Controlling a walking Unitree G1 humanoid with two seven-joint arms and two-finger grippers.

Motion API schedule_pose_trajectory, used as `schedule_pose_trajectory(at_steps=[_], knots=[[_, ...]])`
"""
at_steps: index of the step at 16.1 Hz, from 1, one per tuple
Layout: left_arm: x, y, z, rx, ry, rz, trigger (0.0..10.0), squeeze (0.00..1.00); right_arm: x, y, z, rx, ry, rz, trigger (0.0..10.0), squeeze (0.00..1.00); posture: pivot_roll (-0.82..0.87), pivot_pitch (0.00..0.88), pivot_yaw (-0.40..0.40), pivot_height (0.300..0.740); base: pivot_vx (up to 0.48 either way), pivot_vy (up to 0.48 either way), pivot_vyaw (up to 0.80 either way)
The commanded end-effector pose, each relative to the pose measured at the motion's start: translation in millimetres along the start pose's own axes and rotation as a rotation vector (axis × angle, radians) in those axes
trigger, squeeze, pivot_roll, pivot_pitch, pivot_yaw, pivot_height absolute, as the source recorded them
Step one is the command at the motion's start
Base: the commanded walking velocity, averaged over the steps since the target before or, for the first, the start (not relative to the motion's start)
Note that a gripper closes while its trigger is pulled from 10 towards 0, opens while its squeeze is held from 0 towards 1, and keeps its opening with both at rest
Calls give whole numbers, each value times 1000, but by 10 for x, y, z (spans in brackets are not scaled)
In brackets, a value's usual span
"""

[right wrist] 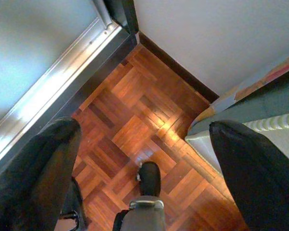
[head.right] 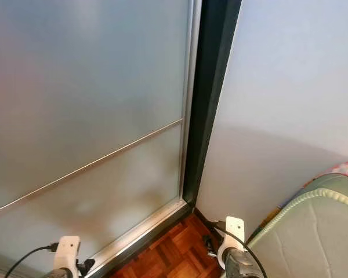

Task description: Clean up the room

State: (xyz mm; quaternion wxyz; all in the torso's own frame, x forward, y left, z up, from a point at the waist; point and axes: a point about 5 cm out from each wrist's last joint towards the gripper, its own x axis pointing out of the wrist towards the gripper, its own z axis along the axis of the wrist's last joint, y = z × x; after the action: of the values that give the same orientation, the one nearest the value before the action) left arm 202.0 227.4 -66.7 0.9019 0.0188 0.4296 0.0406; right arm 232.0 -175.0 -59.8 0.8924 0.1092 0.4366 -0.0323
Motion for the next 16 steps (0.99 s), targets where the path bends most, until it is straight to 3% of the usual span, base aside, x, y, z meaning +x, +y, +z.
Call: schedule_pose_trajectory(at_steps=[1, 6, 12, 16], knots=[[-7, -30, -72, 12, 26, -3, 10000, 0, -3, -16, 4, 7, -7, -4, 10000, 0, 44, 0, -22, 740, 0, 0, 0], [-2, -44, -54, 9, 22, -4, 10000, 0, -2, -16, 12, 6, -10, -4, 10000, 0, 44, 0, -24, 740, 0, 0, 0], [-25, 66, -86, 2, 23, 9, 10000, 0, -2, -19, 23, 6, -11, -5, 10000, 0, 46, 0, -27, 740, -42, 0, 0], [5, -90, -44, 4, 16, -8, 10000, 0, -1, -16, 23, 5, -10, -3, 10000, 0, 47, 0, -28, 740, -290, 0, 0]])
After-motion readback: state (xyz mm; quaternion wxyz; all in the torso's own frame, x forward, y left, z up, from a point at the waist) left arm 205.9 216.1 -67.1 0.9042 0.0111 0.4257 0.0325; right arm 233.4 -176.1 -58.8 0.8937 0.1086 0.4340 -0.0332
